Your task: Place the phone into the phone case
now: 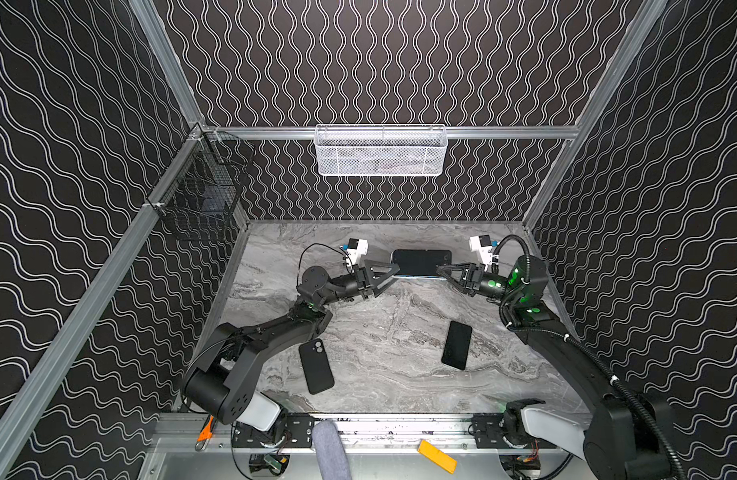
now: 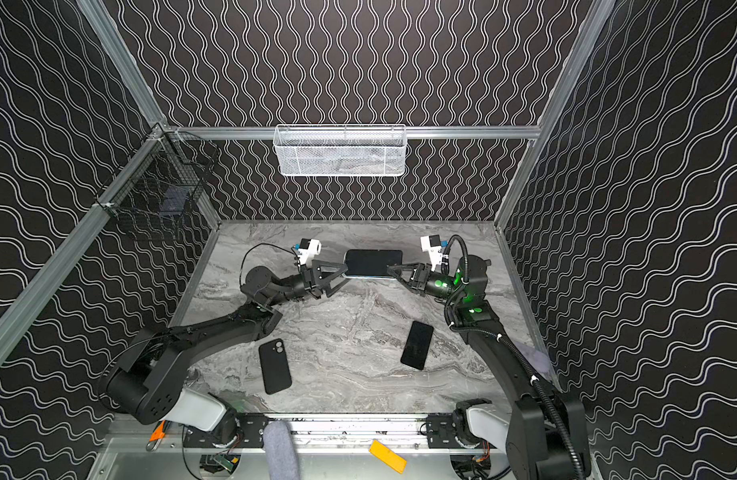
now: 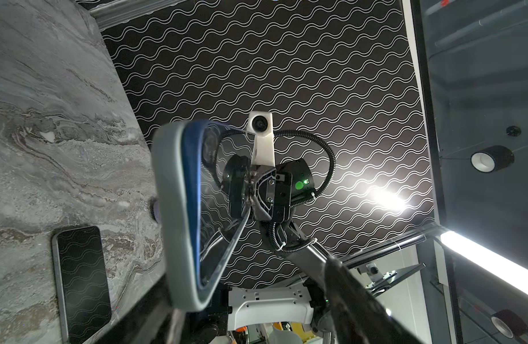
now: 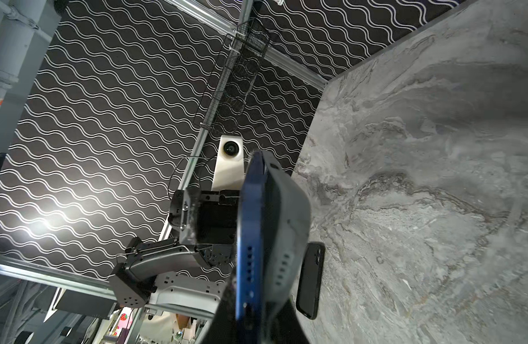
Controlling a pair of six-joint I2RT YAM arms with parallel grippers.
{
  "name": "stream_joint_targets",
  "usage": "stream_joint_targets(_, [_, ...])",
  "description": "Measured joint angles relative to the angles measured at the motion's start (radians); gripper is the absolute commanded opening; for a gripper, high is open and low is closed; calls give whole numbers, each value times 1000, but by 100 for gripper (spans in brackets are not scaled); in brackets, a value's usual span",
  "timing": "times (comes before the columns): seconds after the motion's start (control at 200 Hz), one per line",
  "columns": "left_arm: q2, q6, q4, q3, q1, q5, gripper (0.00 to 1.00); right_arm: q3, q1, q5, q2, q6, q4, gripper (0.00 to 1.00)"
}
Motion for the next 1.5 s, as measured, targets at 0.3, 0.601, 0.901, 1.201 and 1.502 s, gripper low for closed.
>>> stream_joint_targets(0.3, [-2,72,-49,27,0,4,90,73,-1,4,-30,-112,-174,4])
stream_joint_targets(0.601, [23,124,-87,68,-13,3,82,96,-1,-11,-65,-220,-332,6])
stream_joint_targets(0.901, [8,203,-214,92,-31,-1,51,158,0,-26,-61,-291,-434,16])
stream_joint_targets(1.201, [5,222,-219,84,-39,4,39,173,8,17,-58,-346,-526,55])
stream_joint_targets(1.502, [5,225,-220,84,-44,4,24,207,8,48,-60,-359,-555,70])
